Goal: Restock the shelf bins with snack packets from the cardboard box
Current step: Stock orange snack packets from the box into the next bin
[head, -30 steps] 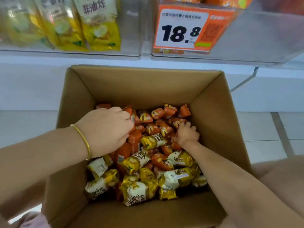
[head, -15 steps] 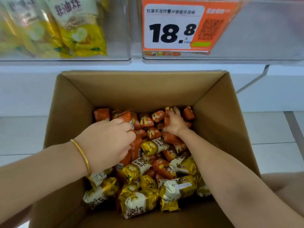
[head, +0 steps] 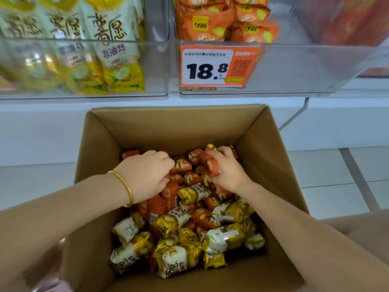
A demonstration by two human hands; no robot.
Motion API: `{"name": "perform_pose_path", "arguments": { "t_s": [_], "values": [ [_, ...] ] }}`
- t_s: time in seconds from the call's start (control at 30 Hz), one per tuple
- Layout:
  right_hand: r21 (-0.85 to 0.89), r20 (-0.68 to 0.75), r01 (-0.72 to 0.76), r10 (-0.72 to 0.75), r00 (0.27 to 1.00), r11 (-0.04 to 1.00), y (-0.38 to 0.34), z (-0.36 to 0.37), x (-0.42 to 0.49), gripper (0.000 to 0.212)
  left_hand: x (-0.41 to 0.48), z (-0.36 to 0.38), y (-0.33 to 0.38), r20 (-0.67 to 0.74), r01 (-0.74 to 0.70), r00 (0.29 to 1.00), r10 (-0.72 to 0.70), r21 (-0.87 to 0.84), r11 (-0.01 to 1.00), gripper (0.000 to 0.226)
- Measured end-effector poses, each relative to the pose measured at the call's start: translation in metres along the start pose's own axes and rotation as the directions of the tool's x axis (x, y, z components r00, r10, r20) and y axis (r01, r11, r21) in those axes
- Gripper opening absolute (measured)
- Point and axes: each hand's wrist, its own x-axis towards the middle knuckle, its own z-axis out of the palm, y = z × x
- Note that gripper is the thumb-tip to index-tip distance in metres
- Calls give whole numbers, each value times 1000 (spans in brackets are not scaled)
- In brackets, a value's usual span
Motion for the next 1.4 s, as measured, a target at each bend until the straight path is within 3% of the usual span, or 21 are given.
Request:
{"name": "perform_pose_path", "arguments": {
  "t_s": [0.13, 0.27, 0.4, 0.5, 0.57, 0.67, 0.7, 0.77, 0.87, 0.97, 1.1, 1.2, 1.4],
  "values": [
    [110, 49, 127, -133, 990, 986, -52, -62, -40, 84, 5, -8, 2, -49, 82, 994, -101, -297, 951, 77],
    [367, 31, 184, -210, 977, 912, -89, -103, -75, 79, 11, -16, 8, -151, -38, 987, -59, -569, 821, 107],
    [595, 37, 159, -225, 974, 788, -99, -105, -87, 79, 2, -19, 21, -160, -34, 978, -133, -754, 656, 108],
    [766, 51, 95, -208, 977, 636, -99, -97, -82, 79, -2, -19, 25, -35, 87, 970, -241, -873, 479, 100],
    [896, 64, -28, -66, 996, 444, -99, -96, -75, 74, -4, -20, 25, 93, 187, 940, -329, -946, 266, 99],
    [980, 144, -151, 61, 988, 129, -96, -99, -65, 73, -9, -32, 25, 325, 244, 913, -247, -919, -310, 86],
    [982, 157, -163, 68, 985, 94, -98, -99, -64, 71, -10, -36, 24, 342, 233, 922, -181, -864, -445, 72],
    [988, 138, -143, 100, 985, 51, -102, -97, -59, 65, -10, -41, 25, 299, 187, 949, -99, -789, -586, 52],
    [994, 111, -107, 146, 983, -37, -104, -96, -54, 64, -8, -42, 24, 227, 145, 973, -47, -751, -644, 51],
    [993, 105, -98, 120, 987, -63, -102, -98, -53, 52, -6, -44, 22, 216, 131, 975, -62, -770, -625, 48],
    [994, 65, -48, 168, 984, -103, -102, -98, -50, 55, -4, -48, 20, 228, 111, 967, -116, -784, -610, 38],
    [972, 169, -132, 187, 968, -195, -102, -97, -53, 38, -4, -48, 21, 241, 118, 962, -132, -796, -593, 35],
    [975, 217, -213, 82, 973, -56, -105, -94, -58, 45, -6, -48, 20, 213, 110, 967, -142, -847, -521, 49]
  ]
}}
